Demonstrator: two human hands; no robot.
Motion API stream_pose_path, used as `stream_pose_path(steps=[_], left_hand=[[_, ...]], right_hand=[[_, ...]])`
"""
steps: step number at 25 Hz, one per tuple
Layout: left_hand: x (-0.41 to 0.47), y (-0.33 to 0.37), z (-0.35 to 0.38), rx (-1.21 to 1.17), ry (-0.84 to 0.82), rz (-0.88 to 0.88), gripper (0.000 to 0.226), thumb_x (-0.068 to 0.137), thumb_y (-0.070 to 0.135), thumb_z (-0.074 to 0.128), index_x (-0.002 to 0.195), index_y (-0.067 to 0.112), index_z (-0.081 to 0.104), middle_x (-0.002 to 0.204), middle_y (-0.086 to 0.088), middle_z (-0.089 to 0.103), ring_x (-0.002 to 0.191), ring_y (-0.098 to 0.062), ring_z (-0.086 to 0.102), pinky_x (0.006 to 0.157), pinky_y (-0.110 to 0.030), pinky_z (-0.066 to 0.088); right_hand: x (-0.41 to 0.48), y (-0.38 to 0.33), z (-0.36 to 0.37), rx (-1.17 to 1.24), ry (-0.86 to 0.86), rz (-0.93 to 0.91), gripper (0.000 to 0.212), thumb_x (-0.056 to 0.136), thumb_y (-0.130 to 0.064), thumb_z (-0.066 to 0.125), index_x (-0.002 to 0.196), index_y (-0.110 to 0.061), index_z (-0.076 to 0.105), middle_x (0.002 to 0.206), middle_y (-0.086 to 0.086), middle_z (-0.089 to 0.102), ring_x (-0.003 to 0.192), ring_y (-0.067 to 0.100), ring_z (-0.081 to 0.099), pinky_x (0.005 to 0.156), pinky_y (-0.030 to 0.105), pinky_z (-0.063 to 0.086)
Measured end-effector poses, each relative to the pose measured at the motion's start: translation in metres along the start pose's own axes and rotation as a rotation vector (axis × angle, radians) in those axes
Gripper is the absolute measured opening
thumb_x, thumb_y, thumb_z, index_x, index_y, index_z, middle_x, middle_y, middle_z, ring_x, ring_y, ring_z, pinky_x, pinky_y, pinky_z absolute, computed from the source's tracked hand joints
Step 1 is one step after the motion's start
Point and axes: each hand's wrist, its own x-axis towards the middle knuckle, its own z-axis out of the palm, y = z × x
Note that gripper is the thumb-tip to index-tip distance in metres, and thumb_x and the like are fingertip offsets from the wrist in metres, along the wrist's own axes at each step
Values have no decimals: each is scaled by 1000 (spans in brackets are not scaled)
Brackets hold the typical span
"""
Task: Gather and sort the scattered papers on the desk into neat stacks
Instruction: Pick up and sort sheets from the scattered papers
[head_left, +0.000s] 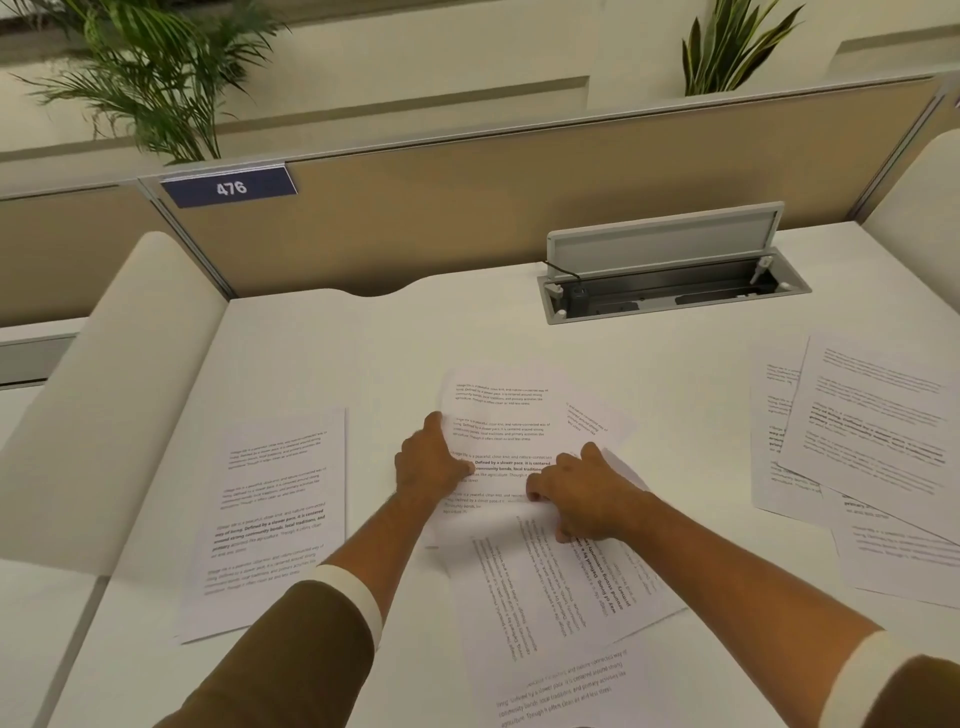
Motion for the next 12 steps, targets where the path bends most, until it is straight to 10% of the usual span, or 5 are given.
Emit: stream_pose_path(steps=[5, 9, 12], left_hand=[[1, -4, -7, -271, -94, -68, 77, 74, 16, 96, 140, 9, 57, 132, -8, 72, 116, -33, 72, 101, -47, 60], [-5, -14, -19, -532, -136, -92, 19, 78, 3, 89, 88, 9, 74, 93, -2, 80, 68, -11, 70, 55, -25, 56], [-19, -19, -24, -618, -87, -139, 27, 75, -3, 87, 77, 10, 64, 74, 3, 73, 58, -17, 68, 48, -25, 48]], right_hand=[[-19, 11, -12, 188, 10, 1, 25, 75, -38, 74, 90, -28, 57, 96, -10, 60, 88, 16, 57, 84, 37, 35], [-52, 47, -31, 739, 233, 115, 31, 74, -26, 88, 96, -25, 66, 96, -9, 70, 87, 14, 67, 72, 26, 53], [-67, 60, -30, 1253, 446, 283, 41, 75, -24, 94, 110, -26, 73, 104, -10, 80, 90, 11, 78, 73, 24, 63]])
